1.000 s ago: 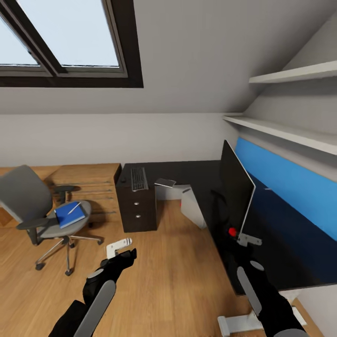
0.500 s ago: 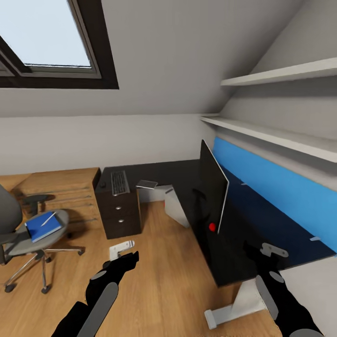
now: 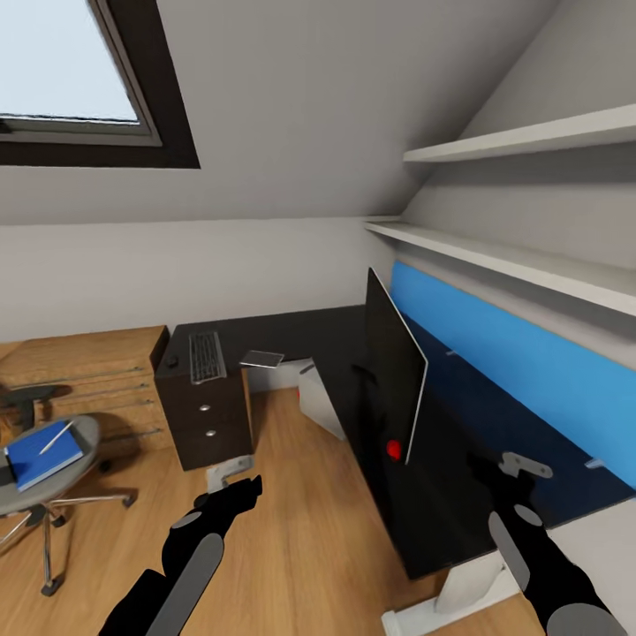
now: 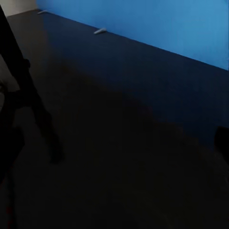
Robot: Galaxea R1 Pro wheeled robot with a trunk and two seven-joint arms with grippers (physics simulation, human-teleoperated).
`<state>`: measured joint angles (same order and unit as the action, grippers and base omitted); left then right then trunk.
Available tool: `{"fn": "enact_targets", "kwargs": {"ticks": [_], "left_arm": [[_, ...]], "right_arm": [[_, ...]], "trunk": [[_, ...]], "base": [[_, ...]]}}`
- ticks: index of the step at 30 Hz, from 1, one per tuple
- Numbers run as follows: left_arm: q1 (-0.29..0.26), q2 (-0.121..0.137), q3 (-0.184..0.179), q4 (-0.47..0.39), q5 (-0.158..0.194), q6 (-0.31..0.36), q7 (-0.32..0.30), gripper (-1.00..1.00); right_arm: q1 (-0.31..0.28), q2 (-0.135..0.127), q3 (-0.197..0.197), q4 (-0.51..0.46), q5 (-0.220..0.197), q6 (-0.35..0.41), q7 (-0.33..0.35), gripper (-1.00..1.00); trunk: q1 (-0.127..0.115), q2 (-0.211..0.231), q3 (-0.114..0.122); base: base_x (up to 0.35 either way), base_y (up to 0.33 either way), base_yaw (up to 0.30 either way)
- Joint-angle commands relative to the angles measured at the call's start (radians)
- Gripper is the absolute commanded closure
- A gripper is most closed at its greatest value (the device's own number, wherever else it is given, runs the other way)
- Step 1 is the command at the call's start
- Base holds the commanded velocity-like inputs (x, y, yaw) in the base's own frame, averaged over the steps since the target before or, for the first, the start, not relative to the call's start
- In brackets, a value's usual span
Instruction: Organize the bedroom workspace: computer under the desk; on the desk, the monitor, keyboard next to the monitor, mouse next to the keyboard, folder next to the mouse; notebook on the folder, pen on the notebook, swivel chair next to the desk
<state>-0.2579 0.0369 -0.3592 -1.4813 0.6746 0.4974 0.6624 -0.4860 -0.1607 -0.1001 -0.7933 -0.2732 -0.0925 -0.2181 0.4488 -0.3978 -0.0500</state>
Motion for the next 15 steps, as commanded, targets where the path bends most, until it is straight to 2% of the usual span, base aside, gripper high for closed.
{"fn": "enact_targets", "kwargs": {"ticks": [1,11,15], "left_arm": [[-0.001,0.001,-0.003,-0.001,0.008,0.001,0.009,-1.00],[-0.001,0.000,-0.003,0.003,0.008,0.002,0.009,-1.00],[-0.001,-0.001,-0.006,0.033,0.008,0.003,0.009,-1.00]], "right_arm": [[-0.001,0.000,0.003,0.000,-0.010,-0.008,-0.002,-1.00],[0.000,0.001,0.006,-0.002,-0.010,-0.015,-0.001,-1.00],[0.000,0.003,0.007,-0.010,-0.010,-0.016,-0.001,-1.00]], "trunk": [[0.001,-0.002,-0.002],[0.001,-0.002,-0.002],[0.001,-0.002,-0.002]], "base": [[0.311,0.000,-0.003],[0.314,0.000,-0.001],[0.234,0.000,0.000]]}}
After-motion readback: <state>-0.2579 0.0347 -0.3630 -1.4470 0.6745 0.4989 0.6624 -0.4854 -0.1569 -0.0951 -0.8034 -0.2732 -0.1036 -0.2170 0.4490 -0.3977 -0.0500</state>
